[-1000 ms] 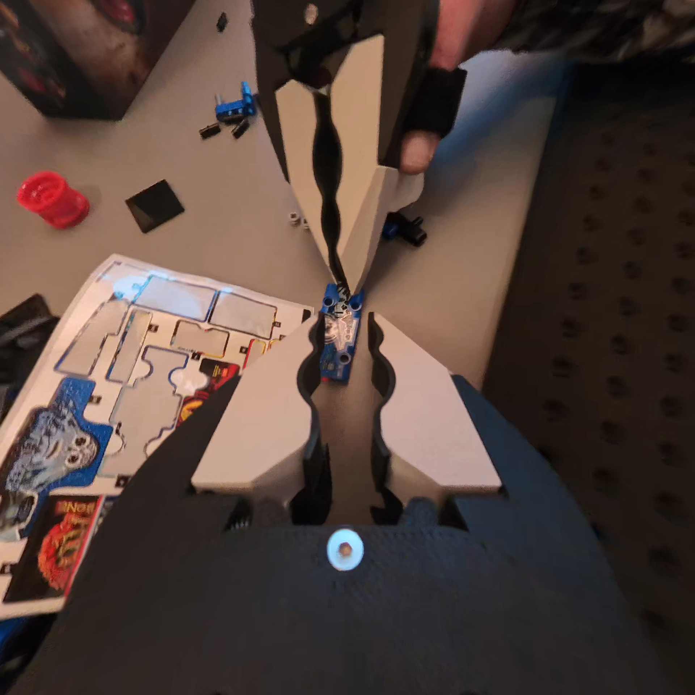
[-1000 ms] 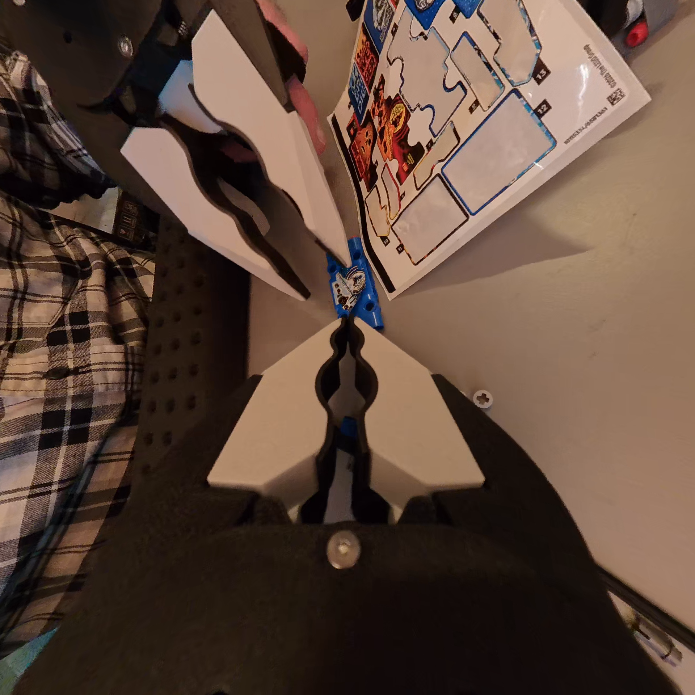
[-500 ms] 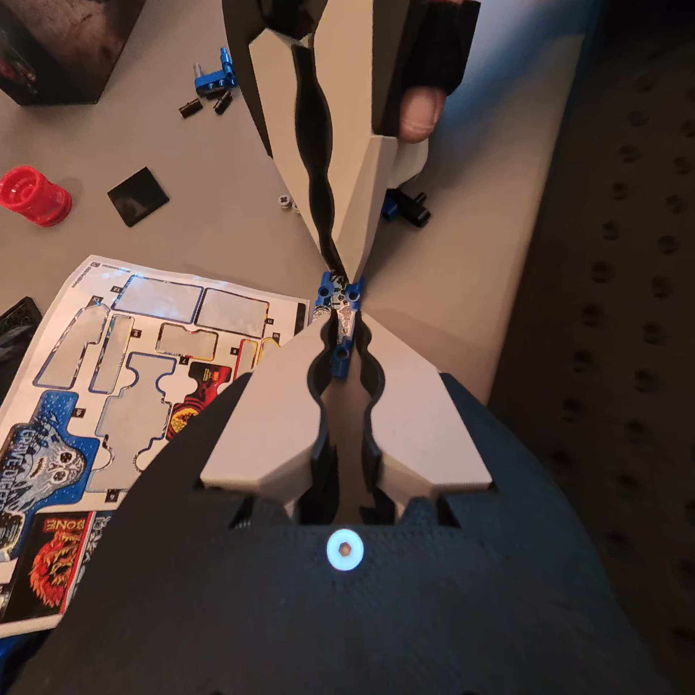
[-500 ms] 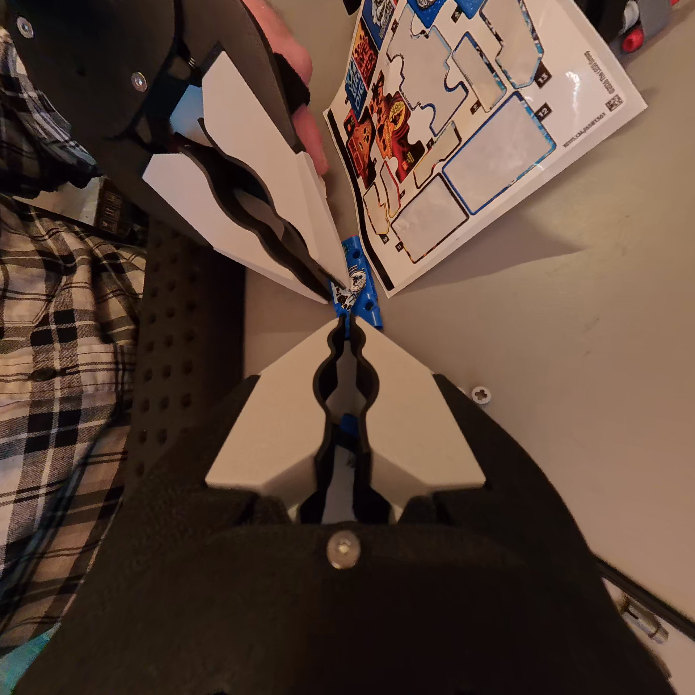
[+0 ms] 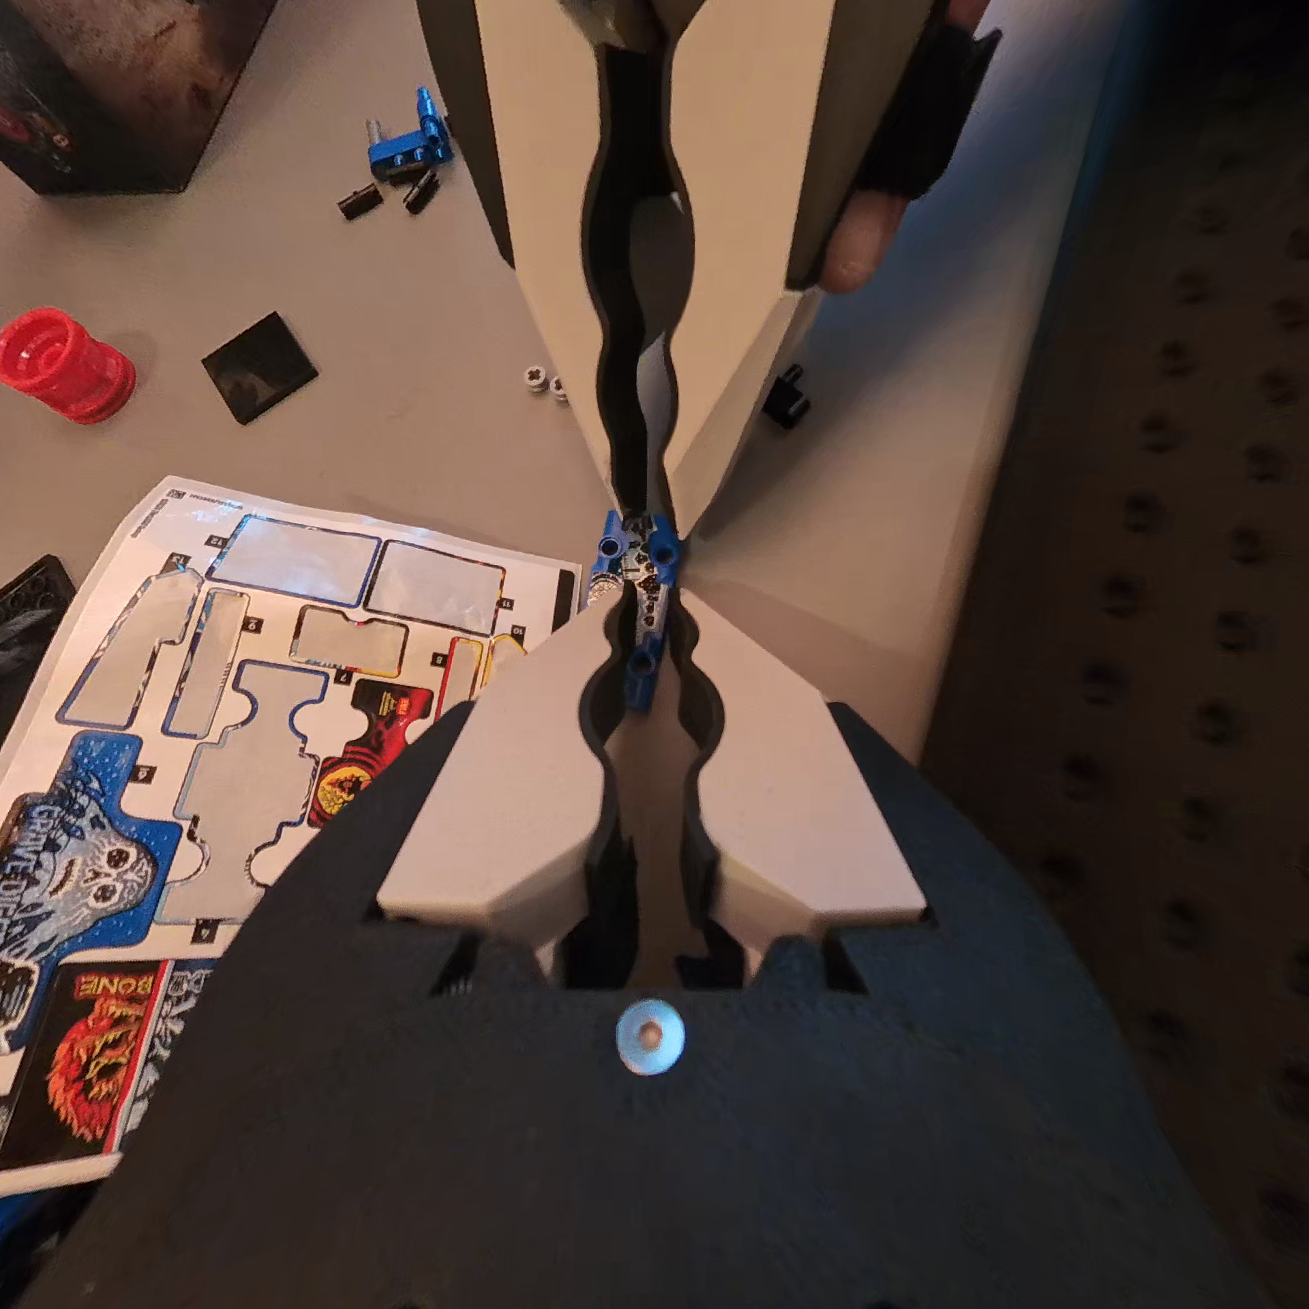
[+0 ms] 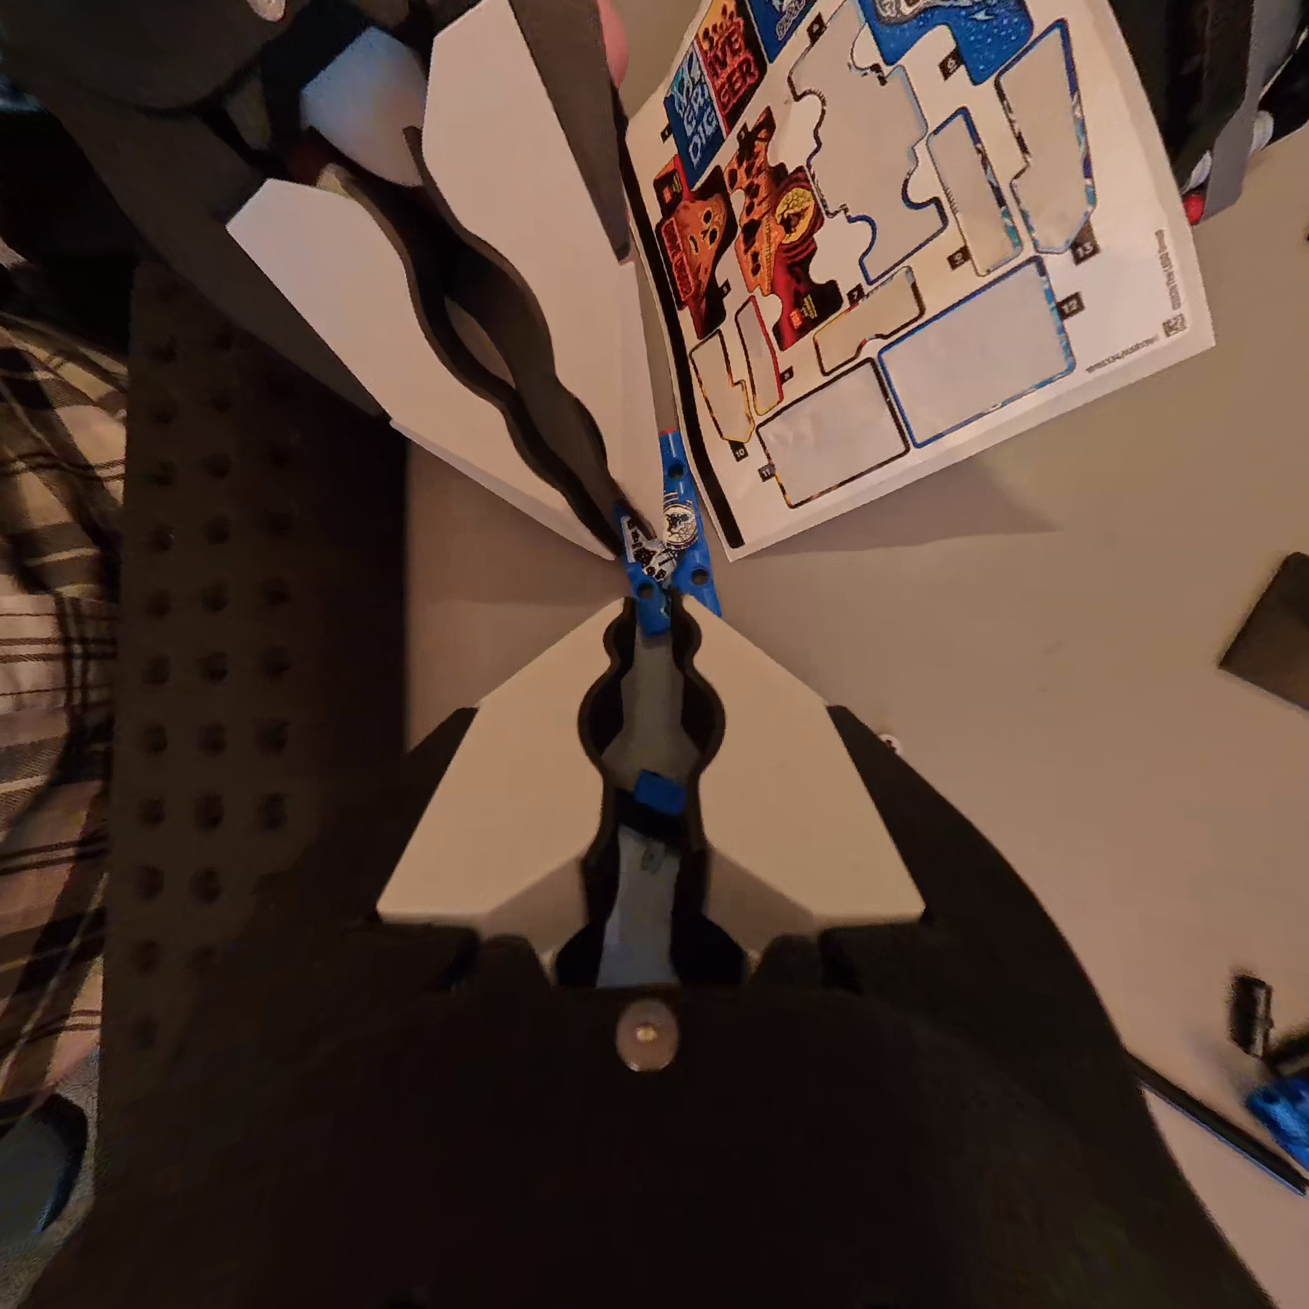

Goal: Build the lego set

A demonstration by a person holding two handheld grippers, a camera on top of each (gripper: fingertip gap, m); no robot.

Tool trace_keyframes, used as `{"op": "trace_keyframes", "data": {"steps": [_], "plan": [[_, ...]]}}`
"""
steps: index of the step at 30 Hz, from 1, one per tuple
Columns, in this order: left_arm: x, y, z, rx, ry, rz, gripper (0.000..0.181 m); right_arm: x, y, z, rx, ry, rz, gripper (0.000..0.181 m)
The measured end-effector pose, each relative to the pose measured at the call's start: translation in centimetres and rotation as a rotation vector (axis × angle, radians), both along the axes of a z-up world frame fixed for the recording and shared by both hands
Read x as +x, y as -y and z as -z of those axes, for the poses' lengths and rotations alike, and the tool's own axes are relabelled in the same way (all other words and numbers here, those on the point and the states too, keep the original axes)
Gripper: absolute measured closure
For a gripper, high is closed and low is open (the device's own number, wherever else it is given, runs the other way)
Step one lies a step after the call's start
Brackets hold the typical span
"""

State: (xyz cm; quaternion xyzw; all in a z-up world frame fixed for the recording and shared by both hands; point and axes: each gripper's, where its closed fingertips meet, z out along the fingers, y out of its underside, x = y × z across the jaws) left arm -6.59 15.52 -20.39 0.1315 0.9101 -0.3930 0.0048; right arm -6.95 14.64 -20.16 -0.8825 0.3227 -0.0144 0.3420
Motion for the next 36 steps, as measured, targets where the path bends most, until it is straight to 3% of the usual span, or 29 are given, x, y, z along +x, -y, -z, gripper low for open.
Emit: {"op": "trace_keyframes", "data": {"steps": [7, 9, 13, 19, 24, 36], "plan": [[0.0, 0.0, 0.0, -0.003, 0.004, 0.001, 0.173, 0.1, 0.4, 0.1, -0.099, 0.05, 0.0, 0.171], [0.0, 0.0, 0.0, -0.005, 0.002, 0.0, 0.173, 0.5, 1.6, 0.4, -0.16, 0.062, 0.033, 0.163], [0.0, 0.1, 0.0, -0.003, 0.008, 0.001, 0.173, 0.2, 1.7, 0.6, -0.142, 0.043, 0.03, 0.158], [-0.1, 0.1, 0.0, -0.009, 0.009, -0.001, 0.173, 1.2, 1.1, -1.3, -0.017, 0.089, 0.069, 0.16], [-0.1, 0.1, 0.0, -0.01, 0.007, 0.0, 0.174, 1.8, 1.0, 0.3, -0.049, 0.067, 0.089, 0.155], [-0.4, 0.0, -0.1, -0.018, 0.014, 0.021, 0.169, 2.0, 1.9, 0.3, -0.045, 0.065, 0.114, 0.154]]}}
